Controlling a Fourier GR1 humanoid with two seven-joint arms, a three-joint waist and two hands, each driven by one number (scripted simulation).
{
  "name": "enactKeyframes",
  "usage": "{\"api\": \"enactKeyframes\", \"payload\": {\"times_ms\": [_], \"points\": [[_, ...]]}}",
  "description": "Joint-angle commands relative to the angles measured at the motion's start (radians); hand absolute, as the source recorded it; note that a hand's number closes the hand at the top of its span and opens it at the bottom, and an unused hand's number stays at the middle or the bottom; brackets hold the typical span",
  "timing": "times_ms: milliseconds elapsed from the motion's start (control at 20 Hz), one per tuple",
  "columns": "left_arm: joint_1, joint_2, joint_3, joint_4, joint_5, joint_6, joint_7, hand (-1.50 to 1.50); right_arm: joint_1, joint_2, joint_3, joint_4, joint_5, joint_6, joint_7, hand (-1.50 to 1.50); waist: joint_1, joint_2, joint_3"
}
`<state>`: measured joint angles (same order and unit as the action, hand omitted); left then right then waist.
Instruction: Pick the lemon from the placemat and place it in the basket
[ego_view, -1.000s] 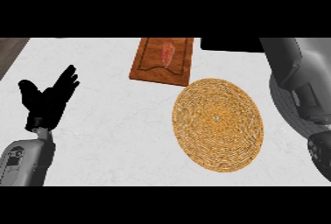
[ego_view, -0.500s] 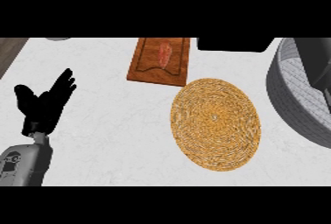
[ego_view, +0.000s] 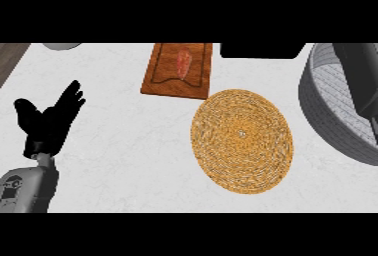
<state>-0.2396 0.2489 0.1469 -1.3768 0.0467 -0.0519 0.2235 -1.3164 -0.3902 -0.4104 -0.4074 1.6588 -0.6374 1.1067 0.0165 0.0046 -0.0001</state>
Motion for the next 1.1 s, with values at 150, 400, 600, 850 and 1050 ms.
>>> {"api": "enactKeyframes", "payload": {"times_ms": [150,400,600,850,1050], "points": [[0.026,-0.023,-0.017,-0.003,-0.032,0.025,-0.023,0.0,0.087,-0.005,-0.05,-0.058,-0.036,-0.074,0.07,1.5,-0.009,-0.002,0.0],[-0.001,0.005,0.0,-0.027,-0.008,0.007,0.028,0.0,0.204,-0.01,-0.094,-0.126,0.033,-0.196,0.183,-1.5,-0.012,-0.002,0.001],[0.003,0.006,0.011,-0.003,-0.002,-0.001,0.017,0.0,0.198,-0.002,-0.11,-0.126,0.025,-0.15,0.138,-1.5,-0.005,0.0,0.0],[0.023,-0.008,0.0,-0.034,-0.004,-0.004,0.014,0.0,0.216,-0.042,-0.136,-0.135,-0.072,-0.237,-0.033,-1.5,-0.001,0.0,0.001],[0.043,0.011,0.028,0.009,0.011,-0.025,-0.023,0.0,0.274,-0.025,-0.169,-0.276,-0.045,-0.341,0.046,-1.5,-0.021,-0.006,0.0]]}}
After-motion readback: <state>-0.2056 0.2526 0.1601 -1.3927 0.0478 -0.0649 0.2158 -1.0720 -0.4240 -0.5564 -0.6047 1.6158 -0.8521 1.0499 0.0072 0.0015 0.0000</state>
